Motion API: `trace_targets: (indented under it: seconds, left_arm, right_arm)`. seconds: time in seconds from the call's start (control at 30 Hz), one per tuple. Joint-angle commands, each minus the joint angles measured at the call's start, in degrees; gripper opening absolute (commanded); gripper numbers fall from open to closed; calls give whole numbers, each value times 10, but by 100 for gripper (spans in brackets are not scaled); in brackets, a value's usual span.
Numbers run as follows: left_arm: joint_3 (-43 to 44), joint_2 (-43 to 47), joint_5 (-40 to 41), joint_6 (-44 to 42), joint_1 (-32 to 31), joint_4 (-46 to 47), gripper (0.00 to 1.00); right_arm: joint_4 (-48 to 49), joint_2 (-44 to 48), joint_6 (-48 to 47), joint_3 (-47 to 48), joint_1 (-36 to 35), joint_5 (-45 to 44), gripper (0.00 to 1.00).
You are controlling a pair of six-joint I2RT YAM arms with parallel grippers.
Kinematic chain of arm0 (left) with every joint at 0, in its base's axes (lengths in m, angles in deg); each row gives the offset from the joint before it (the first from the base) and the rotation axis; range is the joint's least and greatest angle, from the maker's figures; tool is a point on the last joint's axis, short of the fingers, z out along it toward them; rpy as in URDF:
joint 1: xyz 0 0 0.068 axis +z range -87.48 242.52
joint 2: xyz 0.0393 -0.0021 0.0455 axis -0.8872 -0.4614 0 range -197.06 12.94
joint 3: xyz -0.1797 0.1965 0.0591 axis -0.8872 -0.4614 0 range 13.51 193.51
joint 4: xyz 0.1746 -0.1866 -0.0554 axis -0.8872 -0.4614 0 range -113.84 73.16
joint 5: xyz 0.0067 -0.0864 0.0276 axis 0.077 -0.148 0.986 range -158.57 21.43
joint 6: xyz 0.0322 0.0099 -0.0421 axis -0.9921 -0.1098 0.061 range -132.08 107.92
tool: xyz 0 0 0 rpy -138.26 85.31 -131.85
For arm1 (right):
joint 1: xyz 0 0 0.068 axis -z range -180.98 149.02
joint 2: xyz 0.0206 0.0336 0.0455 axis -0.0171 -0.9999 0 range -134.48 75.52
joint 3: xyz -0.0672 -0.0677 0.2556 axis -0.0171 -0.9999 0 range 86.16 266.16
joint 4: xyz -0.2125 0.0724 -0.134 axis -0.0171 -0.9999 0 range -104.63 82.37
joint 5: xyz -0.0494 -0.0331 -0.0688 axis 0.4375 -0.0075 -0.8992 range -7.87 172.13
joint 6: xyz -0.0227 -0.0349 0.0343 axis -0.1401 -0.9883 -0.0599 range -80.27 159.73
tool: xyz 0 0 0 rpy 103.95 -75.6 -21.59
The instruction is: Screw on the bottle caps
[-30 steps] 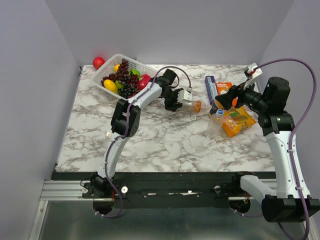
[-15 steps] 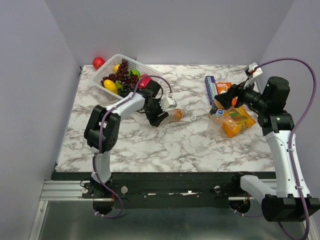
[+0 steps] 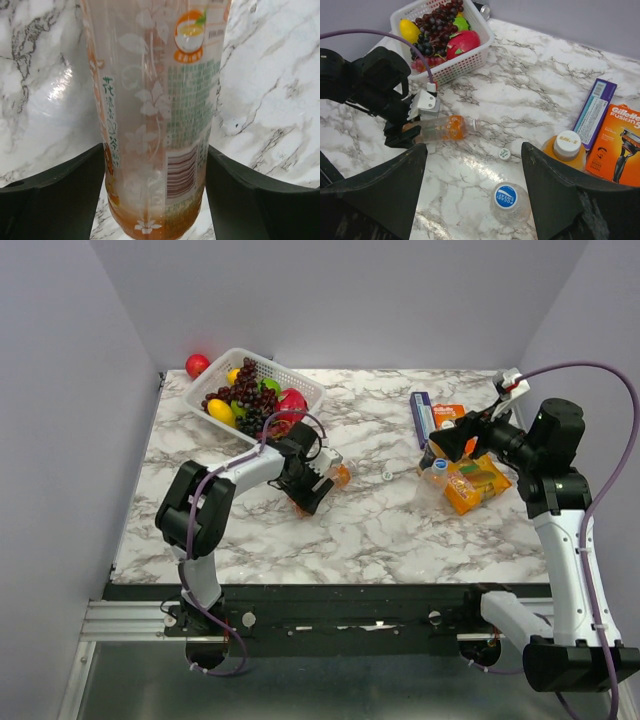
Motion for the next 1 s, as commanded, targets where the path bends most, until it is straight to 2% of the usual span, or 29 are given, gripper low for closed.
trace_targets:
  seconds: [0.0,0.17,0.27,0.37,0.4,0.63,0.8,0.83,0.87,0.93,0.97]
  left_arm:
    - [31,-37,34,12,-5,-4,82]
    - [18,-46,21,-8,-13,-20,76]
    - [-6,-38,2,-5,-21,-15,67]
    - [-29,-27,-29,1,-22,3,54]
    - [-33,-23,-37,3,-22,6,47]
    - [-103,62,-77,33,-1,88,36]
    - [-204,213,-95,72,40,165,35]
    - [-225,246,-114,73,52,207,35]
    - [-267,312,-118,72,53,226,34]
    - [-303,377,-133,70,54,278,33]
    - [-331,433,-151,72,54,292,31]
  right_arm:
    - [12,21,13,-14,3,10,84]
    - [8,24,5,-11,3,10,84]
    - [8,18,0,-8,3,13,83]
    - [-7,-9,-18,11,2,16,82]
    - [-18,-20,-28,35,1,21,81]
    - [-143,-155,-162,172,-54,14,78]
    - [-223,-238,-219,255,-109,-24,77]
    - [-232,-251,-218,268,-121,-23,77]
    - [-252,-262,-215,295,-127,-11,77]
    - [-253,-279,-176,304,-141,11,77]
    - [-235,-281,-154,303,-144,49,78]
